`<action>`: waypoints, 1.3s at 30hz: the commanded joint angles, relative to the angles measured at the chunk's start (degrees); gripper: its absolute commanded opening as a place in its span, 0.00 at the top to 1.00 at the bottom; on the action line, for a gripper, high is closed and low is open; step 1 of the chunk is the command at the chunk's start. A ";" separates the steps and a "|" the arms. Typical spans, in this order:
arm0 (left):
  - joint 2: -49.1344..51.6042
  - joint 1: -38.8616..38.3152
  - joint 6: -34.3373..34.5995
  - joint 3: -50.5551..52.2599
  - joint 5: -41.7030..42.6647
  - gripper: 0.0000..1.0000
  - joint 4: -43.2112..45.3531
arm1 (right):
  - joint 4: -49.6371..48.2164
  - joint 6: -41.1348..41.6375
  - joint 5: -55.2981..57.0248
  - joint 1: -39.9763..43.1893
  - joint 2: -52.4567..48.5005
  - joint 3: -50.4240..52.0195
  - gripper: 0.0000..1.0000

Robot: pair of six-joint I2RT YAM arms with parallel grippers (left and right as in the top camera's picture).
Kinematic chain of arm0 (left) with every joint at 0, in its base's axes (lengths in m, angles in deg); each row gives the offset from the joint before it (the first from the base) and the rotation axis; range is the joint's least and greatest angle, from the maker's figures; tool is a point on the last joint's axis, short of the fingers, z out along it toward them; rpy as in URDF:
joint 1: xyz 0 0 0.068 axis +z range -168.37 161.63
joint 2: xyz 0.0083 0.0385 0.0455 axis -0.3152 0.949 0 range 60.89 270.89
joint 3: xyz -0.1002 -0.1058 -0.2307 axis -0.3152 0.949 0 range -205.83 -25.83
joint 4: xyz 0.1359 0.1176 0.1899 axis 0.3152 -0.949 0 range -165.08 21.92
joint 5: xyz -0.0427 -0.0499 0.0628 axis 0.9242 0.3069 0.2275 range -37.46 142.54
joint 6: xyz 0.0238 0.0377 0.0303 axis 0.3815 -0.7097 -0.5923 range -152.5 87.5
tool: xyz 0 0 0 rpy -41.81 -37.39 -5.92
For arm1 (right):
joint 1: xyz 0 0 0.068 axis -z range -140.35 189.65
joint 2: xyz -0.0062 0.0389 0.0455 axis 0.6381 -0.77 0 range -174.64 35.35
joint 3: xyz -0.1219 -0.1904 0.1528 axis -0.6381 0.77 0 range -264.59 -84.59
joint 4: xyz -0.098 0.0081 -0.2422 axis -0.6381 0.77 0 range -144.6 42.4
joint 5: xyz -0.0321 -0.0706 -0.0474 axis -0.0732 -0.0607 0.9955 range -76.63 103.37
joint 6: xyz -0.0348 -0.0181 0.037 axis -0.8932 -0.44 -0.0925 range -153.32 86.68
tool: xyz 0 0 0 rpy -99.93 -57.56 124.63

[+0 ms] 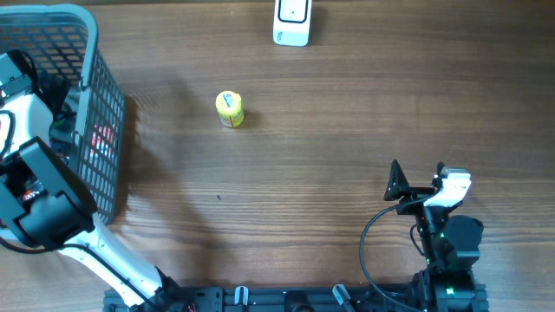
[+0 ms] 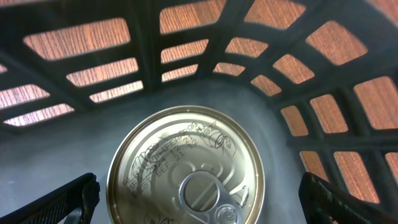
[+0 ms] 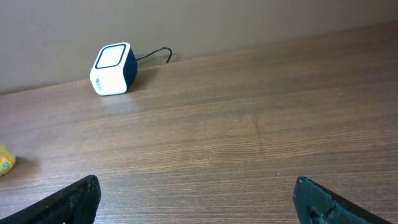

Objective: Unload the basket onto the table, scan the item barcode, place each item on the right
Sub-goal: 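Move the left gripper back into the basket above the tin can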

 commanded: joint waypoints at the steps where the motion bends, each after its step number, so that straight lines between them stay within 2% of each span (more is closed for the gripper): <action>1: 2.14 -0.13 -0.68 0.02 -0.98 0.00 0.94 | -0.17 0.39 -0.94 0.28 -0.39 0.07 0.00; 9: 5.25 -0.13 -0.66 0.02 -1.60 0.01 1.33 | -0.17 0.39 -0.94 0.28 -0.39 0.07 0.00; 12: 5.25 -0.13 -0.66 0.02 -2.01 0.16 2.10 | -0.17 0.37 -0.96 0.28 -0.39 0.07 0.00; 22: 5.25 -0.13 -0.66 0.02 -2.01 0.17 0.55 | -0.17 0.39 -0.94 0.28 -0.39 0.07 0.00; 26: 5.25 -0.15 -0.66 0.02 -2.01 0.24 -0.68 | -0.17 0.39 -0.94 0.28 -0.39 0.07 0.00; 28: 5.25 -0.13 -0.66 0.02 -2.01 0.32 -1.20 | -0.17 0.37 -0.94 0.28 -0.39 0.07 0.00; 39: 5.25 -0.15 -0.63 0.02 -1.31 0.33 -4.72 | -0.17 0.39 -0.94 0.28 -0.39 0.07 0.00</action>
